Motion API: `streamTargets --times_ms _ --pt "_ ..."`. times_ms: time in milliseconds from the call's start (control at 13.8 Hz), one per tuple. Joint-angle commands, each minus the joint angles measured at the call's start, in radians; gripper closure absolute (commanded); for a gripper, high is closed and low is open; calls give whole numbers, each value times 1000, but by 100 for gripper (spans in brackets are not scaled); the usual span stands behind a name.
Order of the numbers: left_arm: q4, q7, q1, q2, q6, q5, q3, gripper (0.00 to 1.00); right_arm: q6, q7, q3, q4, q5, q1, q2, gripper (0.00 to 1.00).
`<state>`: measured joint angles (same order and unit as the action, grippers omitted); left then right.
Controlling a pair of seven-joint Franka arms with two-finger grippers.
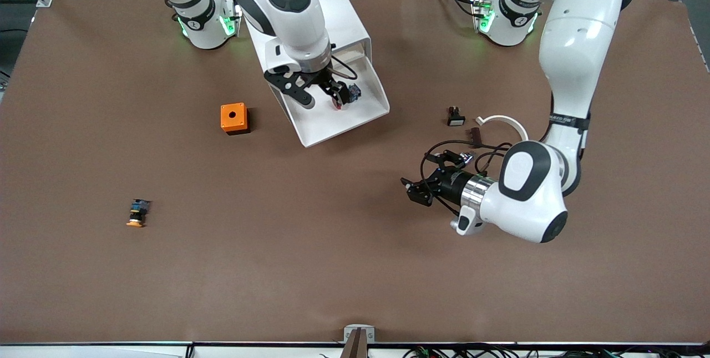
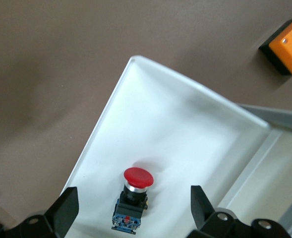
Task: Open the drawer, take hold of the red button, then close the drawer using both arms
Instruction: 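Release the drawer with the left gripper while the right gripper reaches in, then grasp the red push button inside the drawer with the right gripper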
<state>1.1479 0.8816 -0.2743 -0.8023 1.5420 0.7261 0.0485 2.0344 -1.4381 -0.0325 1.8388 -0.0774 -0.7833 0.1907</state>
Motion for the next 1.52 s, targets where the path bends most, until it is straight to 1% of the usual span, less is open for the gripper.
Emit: streamTargets --times_ms 0,218,290,363,508,726,944,1089,1234,1306,1452 --pt "27 -56 -26 74 50 -134 -7 1 49 -94 11 2 21 -50 48 0" --pt "30 -59 -66 74 174 -269 -7 1 98 -168 11 -1 28 -86 99 0" --pt "33 -59 -72 74 209 -289 -7 1 107 -186 11 -3 37 -93 110 0" --pt "35 -59 -77 74 234 -290 -7 1 106 -196 11 -4 42 -99 116 1" --pt "35 -59 -85 72 271 -290 -7 1 104 -199 10 -6 42 -108 130 4" --pt "35 -47 -86 74 277 -294 -9 1 107 -234 10 -9 42 -120 148 8" --pt "36 -40 -115 72 280 -304 -15 1 104 -243 10 -22 38 -125 161 17" --pt "36 -3 -118 93 285 -341 -12 1 105 -245 10 -26 30 -126 170 29" --pt "39 2 -124 95 285 -347 -9 1 106 -245 10 -27 27 -128 171 46" --pt "41 2 -129 95 285 -347 -9 1 104 -245 8 -27 25 -131 171 57" --pt "42 2 -131 94 285 -347 -9 1 101 -245 8 -32 24 -134 171 89"
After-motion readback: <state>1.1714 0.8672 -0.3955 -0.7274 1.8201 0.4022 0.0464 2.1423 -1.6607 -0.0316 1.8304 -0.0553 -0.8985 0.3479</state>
